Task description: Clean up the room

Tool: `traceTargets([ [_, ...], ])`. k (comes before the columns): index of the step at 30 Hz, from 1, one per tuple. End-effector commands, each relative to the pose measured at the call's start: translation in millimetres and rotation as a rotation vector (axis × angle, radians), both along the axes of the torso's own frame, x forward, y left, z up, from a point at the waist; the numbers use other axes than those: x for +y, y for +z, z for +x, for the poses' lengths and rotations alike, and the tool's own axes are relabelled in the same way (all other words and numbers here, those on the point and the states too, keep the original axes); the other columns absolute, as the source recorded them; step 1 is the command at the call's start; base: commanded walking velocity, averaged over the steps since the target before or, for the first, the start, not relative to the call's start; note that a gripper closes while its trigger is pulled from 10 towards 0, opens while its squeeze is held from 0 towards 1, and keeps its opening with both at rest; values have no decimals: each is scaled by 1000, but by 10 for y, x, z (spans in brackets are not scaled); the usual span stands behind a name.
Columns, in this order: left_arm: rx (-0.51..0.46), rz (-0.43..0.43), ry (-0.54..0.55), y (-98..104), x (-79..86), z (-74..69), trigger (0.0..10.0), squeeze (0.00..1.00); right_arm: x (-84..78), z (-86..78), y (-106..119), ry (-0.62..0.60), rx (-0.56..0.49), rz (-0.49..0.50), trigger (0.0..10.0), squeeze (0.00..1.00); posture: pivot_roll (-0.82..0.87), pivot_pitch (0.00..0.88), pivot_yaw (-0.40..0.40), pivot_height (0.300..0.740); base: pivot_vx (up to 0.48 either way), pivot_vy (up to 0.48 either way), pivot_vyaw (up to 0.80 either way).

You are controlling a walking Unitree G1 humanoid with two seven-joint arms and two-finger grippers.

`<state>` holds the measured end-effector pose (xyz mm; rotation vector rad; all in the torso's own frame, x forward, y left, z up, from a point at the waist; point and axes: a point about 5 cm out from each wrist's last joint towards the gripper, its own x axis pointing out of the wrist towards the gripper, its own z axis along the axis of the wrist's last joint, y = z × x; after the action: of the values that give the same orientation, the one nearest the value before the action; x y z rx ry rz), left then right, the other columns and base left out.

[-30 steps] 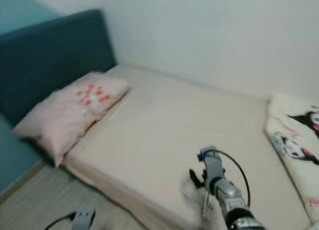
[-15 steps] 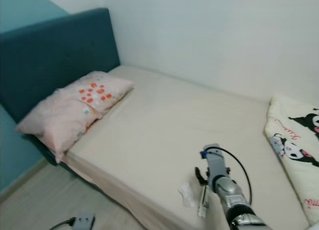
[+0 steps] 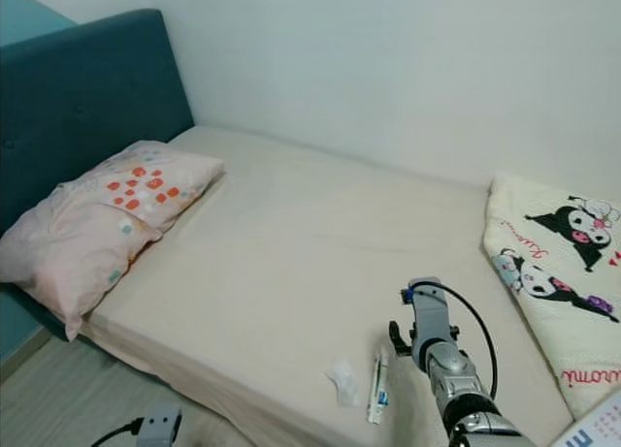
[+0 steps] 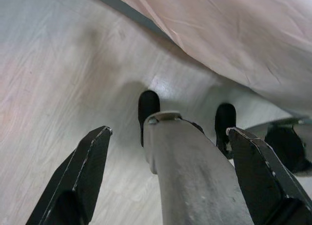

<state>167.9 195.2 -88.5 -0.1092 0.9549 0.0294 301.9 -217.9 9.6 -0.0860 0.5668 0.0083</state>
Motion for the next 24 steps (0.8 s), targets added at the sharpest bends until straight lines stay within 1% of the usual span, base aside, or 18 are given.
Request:
traceTargets([
  [1,-31,-2,15,40,34,72,10000,0,15,-19,-30,-17,17,52,10000,0,-35,0,-29,715,0,0,0],
  [3,-39,-3,16,50,30,95,10000,0,13,-19,-30,-18,17,58,10000,0,-35,0,-29,710,0,0,0],
  [4,-53,0,16,70,24,138,10000,0,12,-18,-28,-14,19,60,10000,0,-39,0,-33,705,0,0,0],
  [5,-80,3,28,108,26,213,10000,0,10,-15,-25,-4,21,57,10000,0,-52,0,-31,695,0,0,0],
  [8,-90,3,35,123,30,239,10000,0,10,-14,-23,-2,21,56,10000,0,-52,0,-31,690,0,0,0],
  [10,-108,3,42,149,36,285,10000,0,10,-11,-19,1,20,58,10000,0,-64,0,-20,680,0,0,0],
  [18,-133,11,26,201,63,371,10000,0,34,-31,-43,11,24,66,10000,0,-63,0,-7,650,0,0,0],
  [24,-149,11,28,221,69,400,10000,0,56,-41,-59,12,28,72,10000,0,-57,0,-2,625,0,0,0],
])
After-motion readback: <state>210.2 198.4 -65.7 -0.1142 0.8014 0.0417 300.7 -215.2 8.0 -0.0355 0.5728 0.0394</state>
